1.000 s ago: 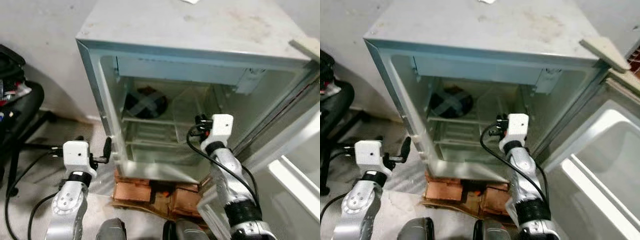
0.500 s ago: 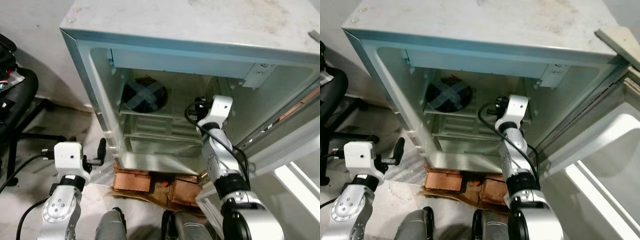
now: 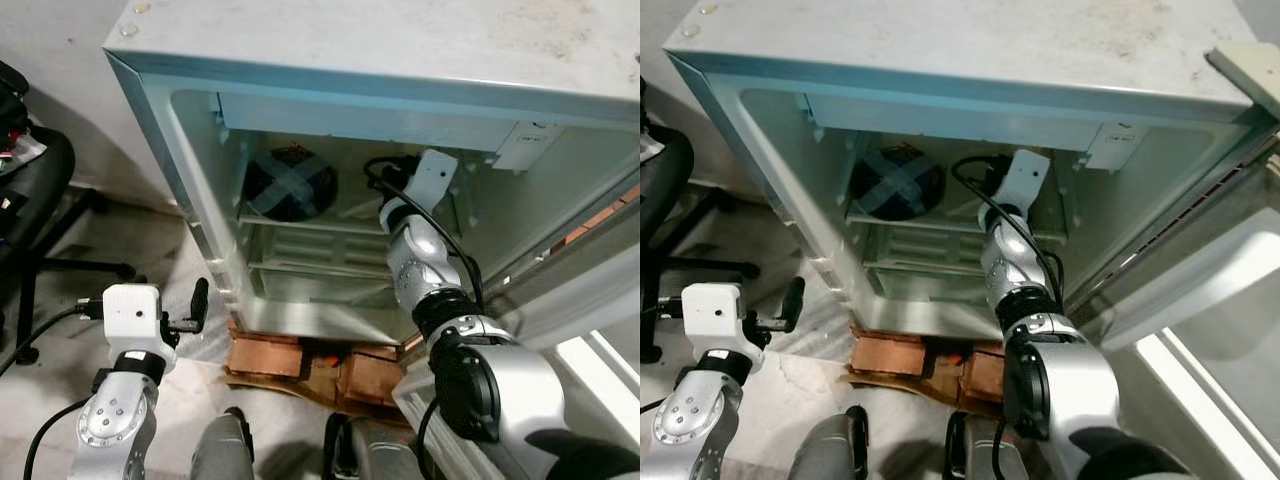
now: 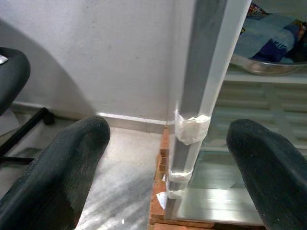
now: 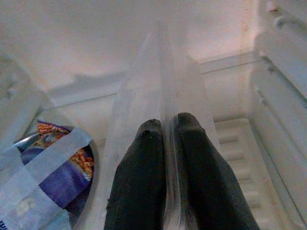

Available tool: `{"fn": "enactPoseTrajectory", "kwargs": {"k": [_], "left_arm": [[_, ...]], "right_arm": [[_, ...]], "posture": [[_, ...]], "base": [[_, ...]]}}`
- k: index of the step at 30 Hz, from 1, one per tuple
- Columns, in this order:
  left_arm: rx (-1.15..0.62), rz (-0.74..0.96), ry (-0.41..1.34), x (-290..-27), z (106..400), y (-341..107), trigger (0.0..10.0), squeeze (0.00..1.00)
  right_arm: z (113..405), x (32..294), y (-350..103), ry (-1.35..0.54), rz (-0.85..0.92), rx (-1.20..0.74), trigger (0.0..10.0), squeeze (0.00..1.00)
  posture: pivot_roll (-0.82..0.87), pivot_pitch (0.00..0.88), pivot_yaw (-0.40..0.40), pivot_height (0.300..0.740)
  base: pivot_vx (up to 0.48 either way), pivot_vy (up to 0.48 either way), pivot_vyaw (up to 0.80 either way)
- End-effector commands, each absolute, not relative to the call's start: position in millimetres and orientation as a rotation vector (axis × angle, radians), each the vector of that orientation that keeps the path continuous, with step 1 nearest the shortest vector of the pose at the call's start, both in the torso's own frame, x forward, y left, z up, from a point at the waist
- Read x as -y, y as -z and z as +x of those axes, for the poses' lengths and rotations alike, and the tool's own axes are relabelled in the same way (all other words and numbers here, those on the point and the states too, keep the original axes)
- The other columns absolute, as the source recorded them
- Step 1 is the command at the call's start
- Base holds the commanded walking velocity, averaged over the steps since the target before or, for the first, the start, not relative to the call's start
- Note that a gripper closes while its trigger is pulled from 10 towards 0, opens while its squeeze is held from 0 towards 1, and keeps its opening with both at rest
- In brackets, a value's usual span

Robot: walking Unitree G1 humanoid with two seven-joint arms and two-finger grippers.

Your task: Restocking fridge

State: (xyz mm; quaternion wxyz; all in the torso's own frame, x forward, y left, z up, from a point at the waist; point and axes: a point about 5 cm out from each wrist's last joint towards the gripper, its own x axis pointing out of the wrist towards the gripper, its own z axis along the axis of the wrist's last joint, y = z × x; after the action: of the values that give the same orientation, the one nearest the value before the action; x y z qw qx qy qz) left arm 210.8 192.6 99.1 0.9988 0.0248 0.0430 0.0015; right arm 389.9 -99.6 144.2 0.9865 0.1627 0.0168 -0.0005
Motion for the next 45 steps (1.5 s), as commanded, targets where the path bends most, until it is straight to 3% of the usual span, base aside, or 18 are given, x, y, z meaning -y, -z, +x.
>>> {"fn": "enactPoseTrajectory", "kwargs": {"k": [1, 6, 10, 29, 41, 42, 43, 44, 45], "left_arm": [[-0.099, 0.047, -0.021, -194, 207, -99, 10.0, 0.00], [-0.108, 0.039, -0.036, -195, 206, -97, 10.0, 0.00], [-0.114, 0.032, -0.029, -192, 208, -95, 10.0, 0.00], [-0.111, 0.030, -0.020, -192, 215, -94, 10.0, 0.00], [-0.087, 0.012, -0.017, -189, 226, -95, 10.0, 0.00], [-0.087, 0.007, -0.018, -188, 228, -94, 10.0, 0.00], [-0.091, 0.007, -0.020, -188, 230, -93, 10.0, 0.00], [-0.095, 0.006, -0.021, -187, 231, -92, 10.0, 0.00], [-0.098, 0.006, -0.022, -187, 232, -92, 10.0, 0.00]], "right_arm": [[386, 94, -132, -0.005, 0.294, -0.094, 10.0, 1.00], [391, 94, -147, -0.031, 0.187, -0.015, 10.0, 1.00], [392, 110, -146, 0.022, 0.120, -0.003, 10.0, 1.00], [390, 131, -143, 0.080, 0.036, 0.028, 10.0, 1.00], [384, 120, -148, -0.119, -0.033, 0.142, 10.0, 1.00], [382, 119, -147, -0.163, -0.046, 0.153, 10.0, 0.84], [380, 119, -145, -0.198, -0.062, 0.159, 10.0, 0.13], [378, 119, -144, -0.225, -0.075, 0.168, 10.0, 0.00], [377, 119, -144, -0.241, -0.084, 0.174, 10.0, 0.00]], "posture": [[0.25, 0.272, -0.067, 0.740], [0.24, 0.269, -0.074, 0.740], [0.23, 0.266, -0.072, 0.740], [0.22, 0.254, -0.069, 0.740], [0.19, 0.206, -0.071, 0.740], [0.18, 0.193, -0.071, 0.740], [0.18, 0.185, -0.071, 0.740], [0.18, 0.185, -0.071, 0.740], [0.18, 0.185, -0.071, 0.740]], "base": [[0.000, 0.000, 0.00], [0.000, 0.000, 0.00], [0.000, 0.000, 0.00], [0.000, 0.000, 0.00], [0.000, 0.000, 0.00], [0.000, 0.000, 0.00], [0.000, 0.000, 0.00], [0.000, 0.000, 0.00], [0.000, 0.000, 0.00]]}}
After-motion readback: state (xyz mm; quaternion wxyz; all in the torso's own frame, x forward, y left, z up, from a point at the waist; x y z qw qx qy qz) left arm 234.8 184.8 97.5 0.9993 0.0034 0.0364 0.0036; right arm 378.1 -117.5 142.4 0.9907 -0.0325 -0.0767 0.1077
